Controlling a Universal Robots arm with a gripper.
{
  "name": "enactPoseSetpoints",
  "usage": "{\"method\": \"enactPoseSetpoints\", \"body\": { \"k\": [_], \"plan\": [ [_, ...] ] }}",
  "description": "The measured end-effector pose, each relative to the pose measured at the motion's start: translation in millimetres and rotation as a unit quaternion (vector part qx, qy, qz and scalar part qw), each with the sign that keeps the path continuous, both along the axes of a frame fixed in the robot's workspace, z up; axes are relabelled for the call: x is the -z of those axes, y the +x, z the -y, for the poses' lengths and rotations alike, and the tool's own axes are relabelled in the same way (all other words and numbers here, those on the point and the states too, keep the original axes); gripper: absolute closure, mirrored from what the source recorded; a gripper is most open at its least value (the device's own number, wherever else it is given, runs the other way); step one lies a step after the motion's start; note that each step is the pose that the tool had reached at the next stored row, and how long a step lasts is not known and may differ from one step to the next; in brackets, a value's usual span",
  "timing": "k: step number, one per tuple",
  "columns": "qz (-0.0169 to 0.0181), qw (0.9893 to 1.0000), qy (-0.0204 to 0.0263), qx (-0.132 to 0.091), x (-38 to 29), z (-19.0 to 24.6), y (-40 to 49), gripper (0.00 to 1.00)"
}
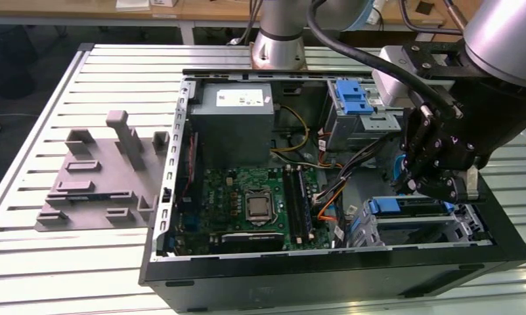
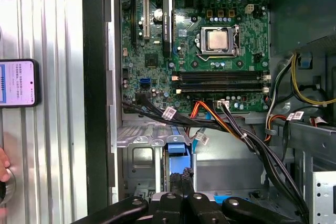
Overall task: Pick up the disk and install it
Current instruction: 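Insert the first disk wire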
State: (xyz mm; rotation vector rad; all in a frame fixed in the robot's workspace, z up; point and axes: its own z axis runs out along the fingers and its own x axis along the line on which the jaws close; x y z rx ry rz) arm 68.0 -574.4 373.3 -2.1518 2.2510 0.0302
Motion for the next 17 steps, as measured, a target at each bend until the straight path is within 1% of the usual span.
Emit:
{"method": "enactPoseSetpoints", "body": {
  "k": [5, 7, 12, 17],
  "plan": [
    [0.0000, 1.0000, 0.0000, 0.000, 0.1, 0.0, 0.0, 0.89],
    [0.0000, 1.0000, 0.0001, 0.000, 0.2, 0.0, 1.3, 0.89],
    [0.0000, 1.0000, 0.0000, 0.000, 0.1, 0.0, 7.7, 0.89],
    [0.0000, 1.0000, 0.0000, 0.000, 0.1, 0.0, 17.3, 0.89]
  ]
}}
